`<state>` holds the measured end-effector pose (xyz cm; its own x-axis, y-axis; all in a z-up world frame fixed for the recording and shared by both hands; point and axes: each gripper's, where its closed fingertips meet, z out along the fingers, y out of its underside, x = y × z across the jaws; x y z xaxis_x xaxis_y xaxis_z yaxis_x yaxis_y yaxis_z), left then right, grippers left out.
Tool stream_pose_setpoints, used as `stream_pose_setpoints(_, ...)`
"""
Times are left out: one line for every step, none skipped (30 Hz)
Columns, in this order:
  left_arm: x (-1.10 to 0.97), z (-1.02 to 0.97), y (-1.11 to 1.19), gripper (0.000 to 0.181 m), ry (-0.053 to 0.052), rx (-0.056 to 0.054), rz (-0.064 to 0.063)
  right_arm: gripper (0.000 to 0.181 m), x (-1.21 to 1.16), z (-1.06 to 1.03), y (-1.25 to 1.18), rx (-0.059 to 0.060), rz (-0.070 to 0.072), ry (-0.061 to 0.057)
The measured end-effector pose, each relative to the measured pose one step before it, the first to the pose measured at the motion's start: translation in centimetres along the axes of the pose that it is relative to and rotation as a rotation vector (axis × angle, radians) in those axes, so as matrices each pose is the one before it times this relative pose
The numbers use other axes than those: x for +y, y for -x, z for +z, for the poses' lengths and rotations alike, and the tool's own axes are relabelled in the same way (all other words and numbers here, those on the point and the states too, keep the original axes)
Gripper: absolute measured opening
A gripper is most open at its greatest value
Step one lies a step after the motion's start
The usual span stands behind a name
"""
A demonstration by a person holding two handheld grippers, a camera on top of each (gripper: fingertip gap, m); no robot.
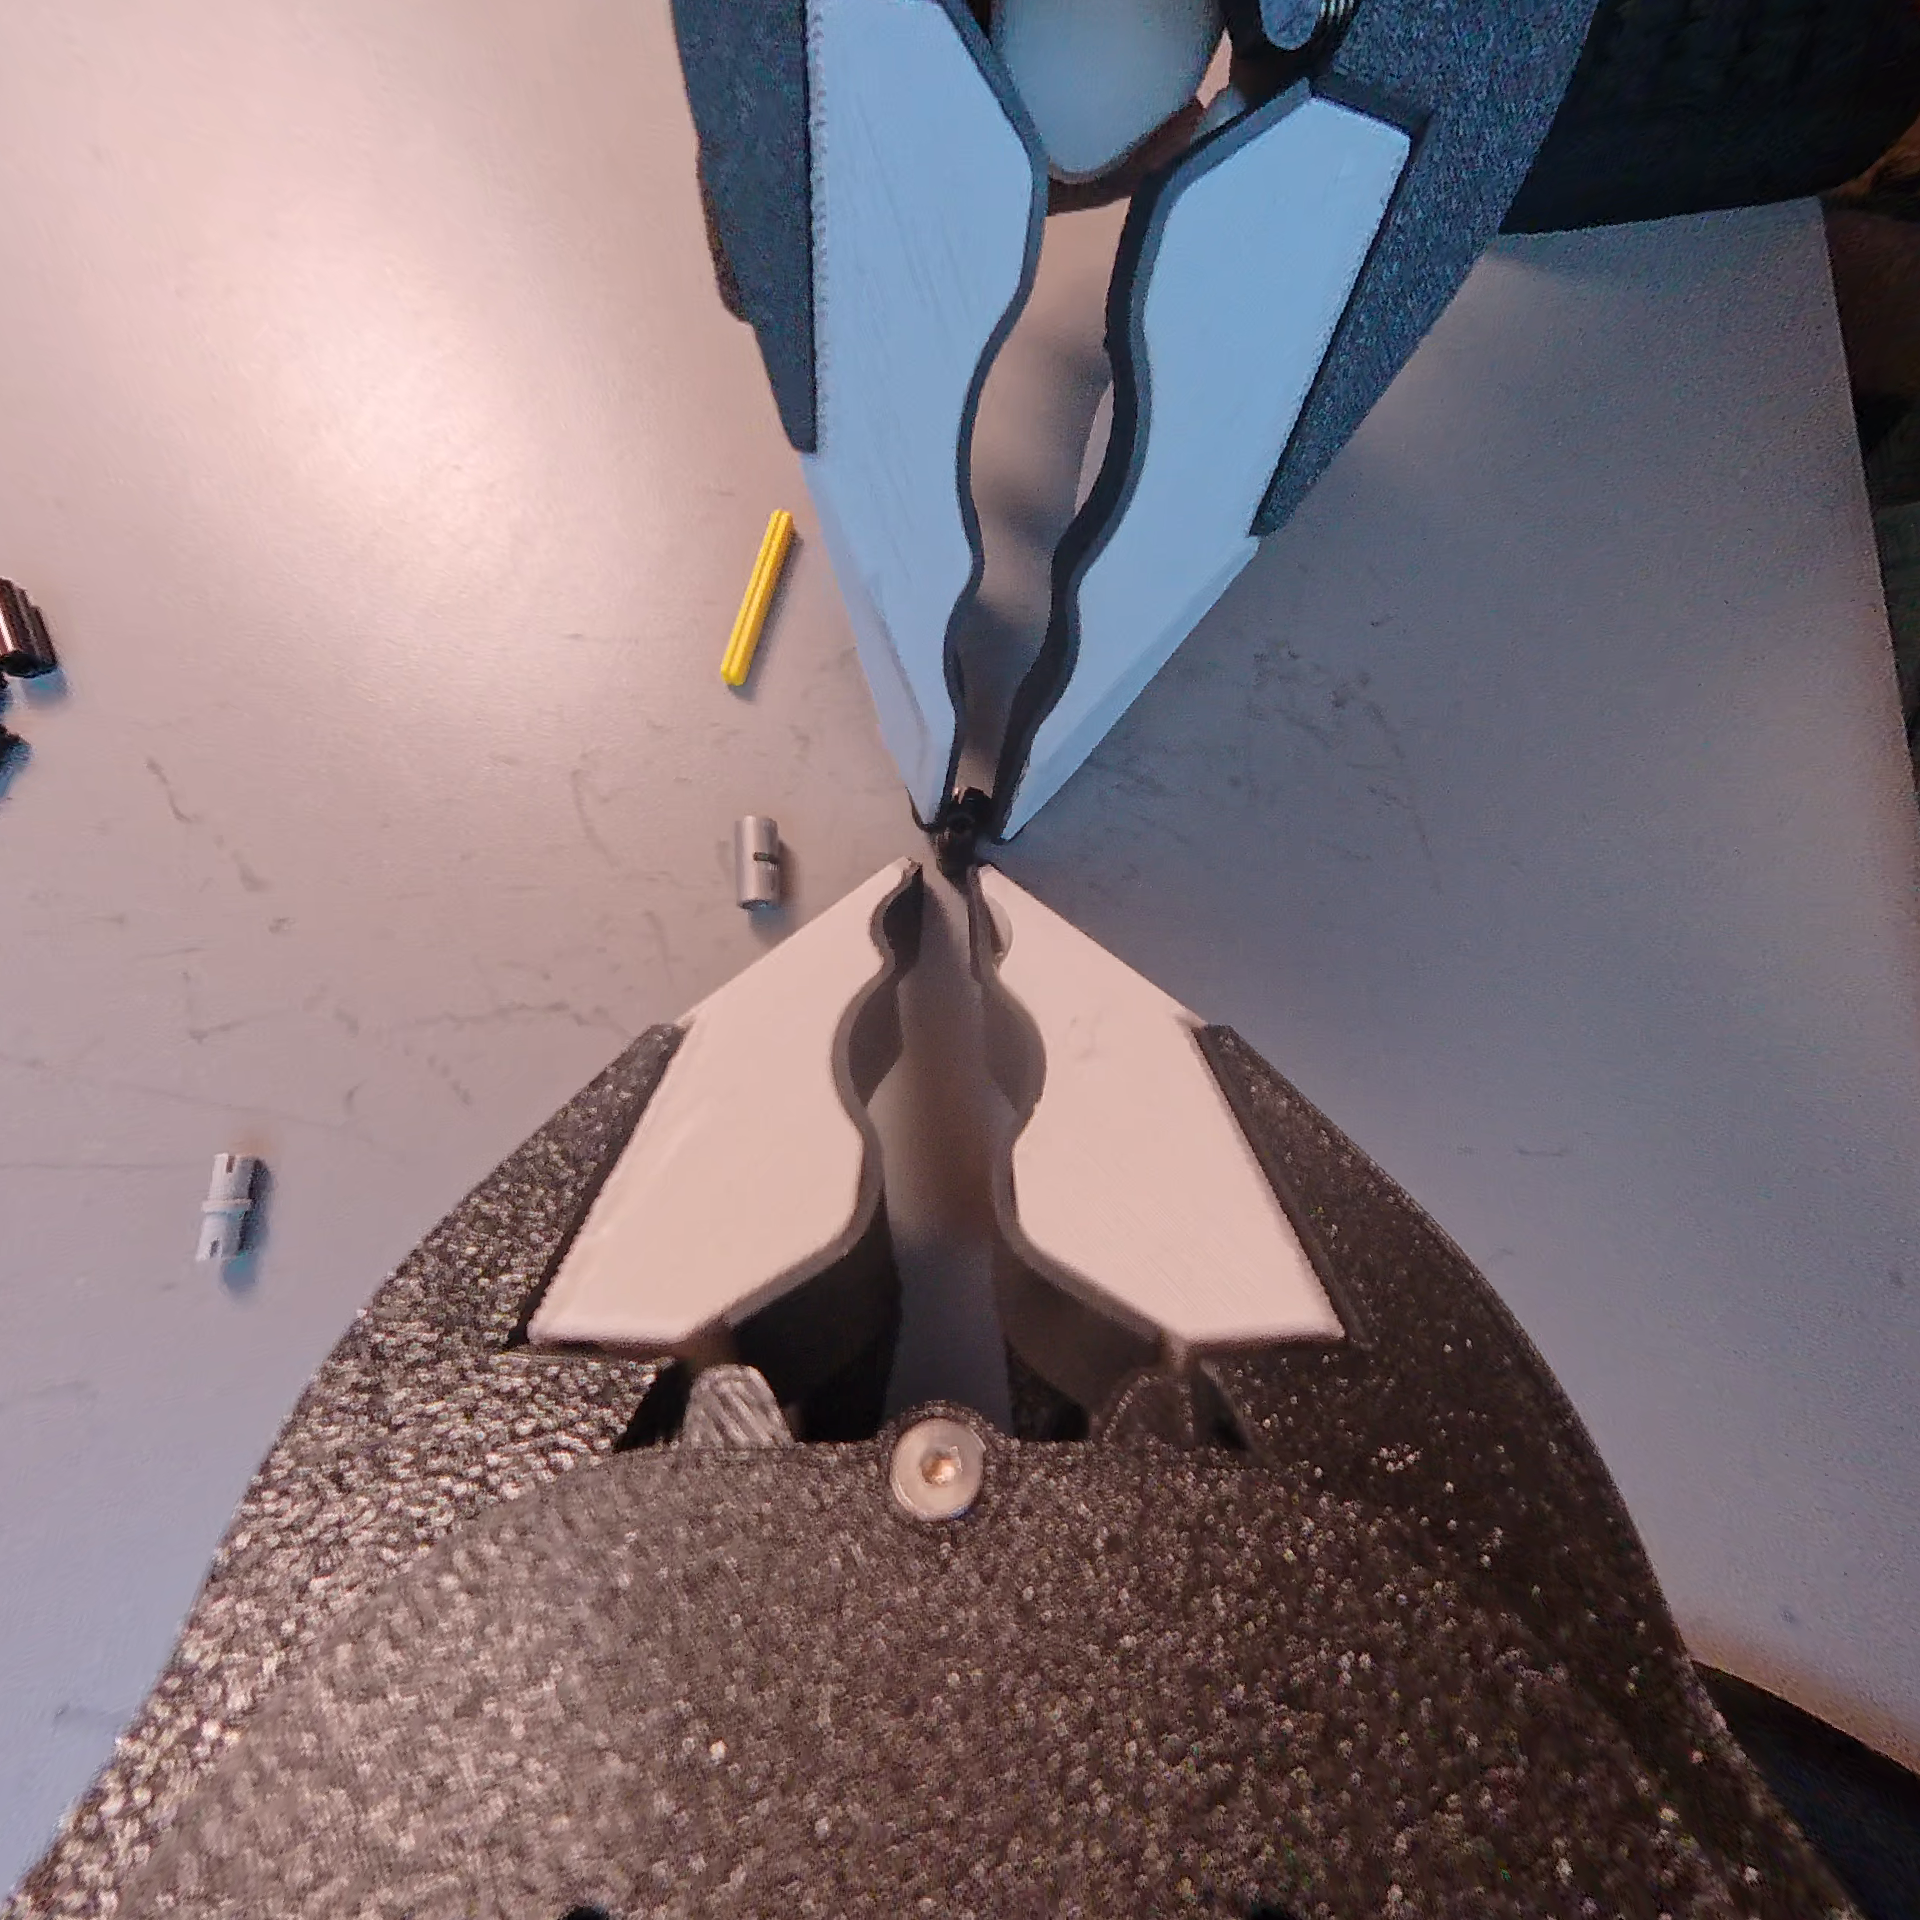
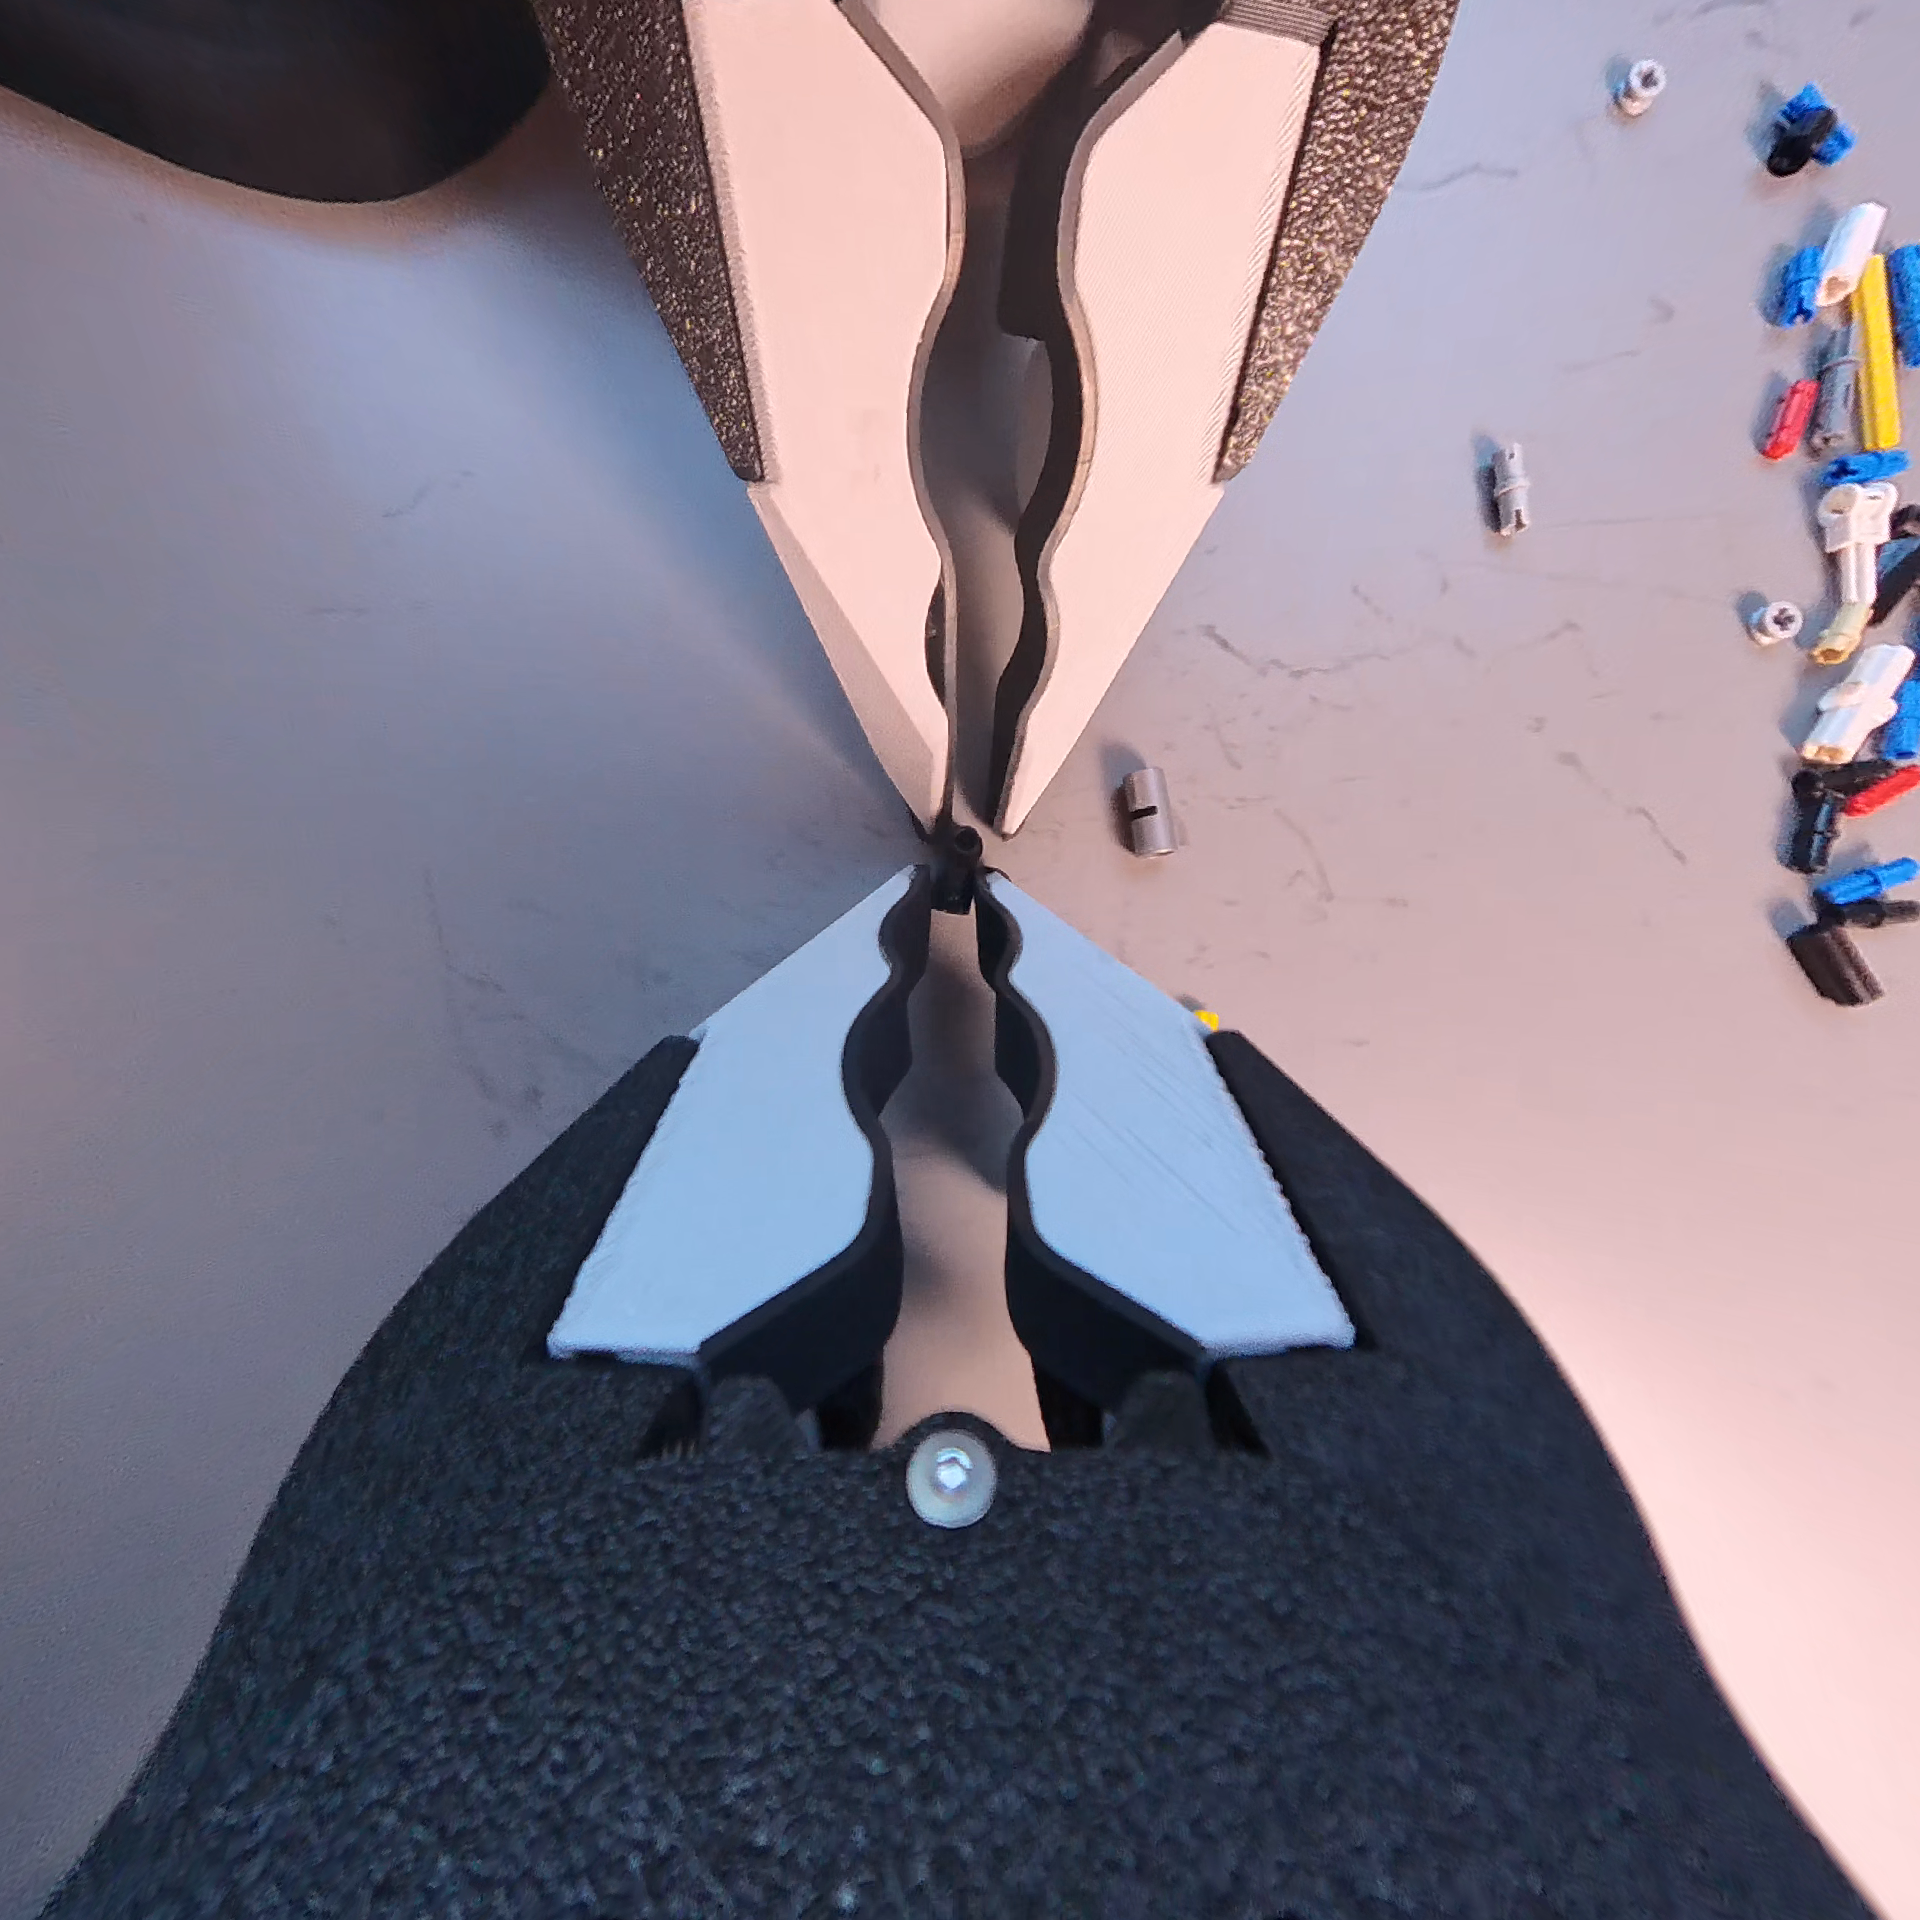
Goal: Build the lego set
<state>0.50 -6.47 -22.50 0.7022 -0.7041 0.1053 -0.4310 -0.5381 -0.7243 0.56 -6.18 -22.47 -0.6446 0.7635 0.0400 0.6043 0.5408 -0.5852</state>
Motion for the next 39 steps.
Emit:
stream_pose_setpoints(0.009,-0.008,-0.012,0.008,-0.0002,-0.0001,0.0002,0.008,0.010,-0.017,0.137,0.0060,0.0092,-0.0048)
stream_pose_setpoints(0.012,-0.013,0.014,0.008,-0.0002,-0.0017,-0.0005,0.009,0.035,-0.036,0.112,0.0064,0.0114,-0.0054)
stream_pose_setpoints(0.008,-0.011,0.047,0.008,-0.0001,-0.0031,-0.0014,0.009,0.043,-0.046,0.071,0.0066,0.0116,-0.0067)
stream_pose_setpoints(0.013,-0.021,0.052,0.007,-0.0003,-0.0028,-0.0022,0.010,0.028,-0.049,0.177,-0.0011,0.0072,-0.0100)
stream_pose_setpoints(0.004,-0.030,0.054,0.007,-0.0007,-0.0028,-0.0028,0.010,0.045,-0.039,0.118,0.0033,0.0070,-0.0101)
stream_pose_setpoints(0.017,-0.029,0.062,0.007,-0.0006,-0.0029,-0.0030,0.010,0.031,-0.020,0.030,0.0070,0.0090,-0.0108)
stream_pose_setpoints(0.023,-0.033,0.036,0.008,-0.0006,-0.0022,-0.0023,0.010,-0.022,-0.018,0.135,-0.0013,0.0076,-0.0136)
stream_pose_setpoints(0.008,-0.034,0.076,0.008,-0.0008,-0.0047,-0.0025,0.010,-0.090,-0.055,0.015,0.0062,0.0050,-0.0161)
stream_pose_setpoints(0.017,-0.028,0.096,0.009,-0.0007,-0.0062,-0.0028,0.009,-0.064,-0.053,0.040,0.0016,0.0043,-0.0108)
stream_pose_setpoints(0.018,-0.045,0.092,0.009,-0.0007,-0.0049,-0.0028,0.009,-0.050,-0.041,0.039,0.0020,0.0032,-0.0083)
stream_pose_setpoints(0.018,-0.051,0.138,0.010,-0.0014,-0.0086,-0.0037,0.009,-0.068,-0.046,0.110,-0.0035,0.0015,-0.0095)
stream_pose_setpoints(0.024,-0.079,0.143,0.010,-0.0021,-0.0085,-0.0040,0.009,-0.191,-0.095,0.166,-0.0094,0.0046,-0.0181)
stream_pose_setpoints(0.037,-0.120,0.090,0.011,-0.0037,-0.0046,-0.0033,0.009,-0.241,-0.198,-0.005,-0.0032,0.0081,-0.0217)
stream_pose_setpoints(0.004,-0.192,0.159,0.011,-0.0073,-0.0082,-0.0049,0.009,-0.225,-0.302,-0.199,0.0048,0.0074,-0.0211)
stream_pose_setpoints(-0.083,-0.256,0.237,0.011,-0.0147,-0.0122,-0.0064,0.009,-0.240,-0.404,-0.397,0.0137,0.0061,-0.0235)
stream_pose_setpoints(-0.185,-0.326,0.310,0.011,-0.0223,-0.0154,-0.0076,0.009,-0.293,-0.480,-0.554,0.0198,0.0068,-0.0271)
stream_pose_setpoints(-0.233,-0.384,0.391,0.011,-0.0254,-0.0166,-0.0082,0.009,-0.271,-0.526,-0.618,0.0215,0.0087,-0.0260)
stream_pose_setpoints(-0.203,-0.392,0.565,0.010,-0.0228,-0.0235,-0.0100,0.009,-0.202,-0.522,-0.675,0.0249,0.0080,-0.0215)
stream_pose_setpoints(-0.186,-0.401,0.737,0.009,-0.0197,-0.0312,-0.0116,0.009,-0.095,-0.493,-0.750,0.0303,0.0028,-0.0151)
stream_pose_setpoints(-0.164,-0.355,0.705,0.010,-0.0168,-0.0270,-0.0112,0.010,0.040,-0.422,-0.667,0.0284,-0.0023,-0.0080)
stream_pose_setpoints(-0.083,-0.257,0.552,0.012,-0.0122,-0.0175,-0.0104,0.010,0.113,-0.324,-0.539,0.0219,-0.0028,-0.0040)
stream_pose_setpoints(0.076,-0.127,0.369,0.014,-0.0023,-0.0088,-0.0081,0.010,0.162,-0.235,-0.405,0.0161,-0.0003,-0.0021)
stream_pose_setpoints(0.234,0.013,0.220,0.017,0.0081,-0.0040,-0.0049,0.010,0.150,-0.129,-0.240,0.0094,0.0013,-0.0025)
stream_pose_setpoints(0.269,0.140,0.065,0.019,0.0132,0.0000,-0.0010,0.010,0.120,-0.047,-0.077,0.0023,0.0016,-0.0039)
stream_pose_setpoints(0.118,0.168,-0.182,0.021,0.0129,0.0088,0.0044,0.011,0.102,0.030,0.090,-0.0048,-0.0001,-0.0026)
stream_pose_setpoints(-0.054,0.163,-0.282,0.021,0.0033,0.0086,0.0085,0.011,0.146,0.081,0.195,-0.0091,-0.0046,0.0020)
stream_pose_setpoints(-0.115,0.200,-0.376,0.021,0.0011,0.0129,0.0056,0.011,0.172,0.118,0.220,-0.0078,-0.0094,0.0062)
stream_pose_setpoints(-0.054,0.245,-0.417,0.021,0.0063,0.0147,0.0044,0.011,0.188,0.155,0.183,-0.0049,-0.0115,0.0089)
stream_pose_setpoints(0.047,0.311,-0.191,0.021,0.0140,0.0009,0.0072,0.012,0.193,0.172,0.180,-0.0048,-0.0105,0.0097)
stream_pose_setpoints(0.113,0.331,-0.043,0.020,0.0190,-0.0080,0.0092,0.012,0.148,0.171,0.192,-0.0057,-0.0078,0.0073)
stream_pose_setpoints(0.107,0.333,-0.076,0.020,0.0189,-0.0033,0.0090,0.012,0.092,0.158,0.198,-0.0074,-0.0043,0.0035)
stream_pose_setpoints(0.064,0.288,-0.060,0.020,0.0154,-0.0027,0.0100,0.012,0.056,0.150,0.190,-0.0079,-0.0010,0.0011)
stream_pose_setpoints(-0.014,0.248,-0.056,0.020,0.0105,-0.0033,0.0113,0.012,0.024,0.124,0.147,-0.0057,0.0006,0.0005)
stream_pose_setpoints(-0.046,0.239,-0.164,0.020,0.0076,0.0022,0.0132,0.012,0.013,0.102,0.107,-0.0041,0.0002,-0.0001)
stream_pose_setpoints(0.032,0.241,-0.002,0.020,0.0122,-0.0082,0.0102,0.012,-0.017,0.067,0.092,-0.0034,-0.0001,-0.0011)
stream_pose_setpoints(-0.090,0.122,-0.045,0.017,0.0018,-0.0051,0.0110,0.012,-0.047,0.032,0.050,-0.0015,0.0011,-0.0022)
stream_pose_setpoints(-0.014,0.086,-0.091,0.010,0.0042,-0.0021,0.0114,0.012,-0.067,0.011,0.042,-0.0021,0.0032,-0.0039)
stream_pose_setpoints(-0.044,0.039,-0.154,0.007,0.0001,0.0017,0.0124,0.012,-0.096,-0.004,0.039,-0.0024,0.0054,-0.0060)
stream_pose_setpoints(-0.012,0.018,-0.009,0.007,0.0021,-0.0071,0.0110,0.013,-0.136,-0.022,0.008,-0.0006,0.0069,-0.0081)
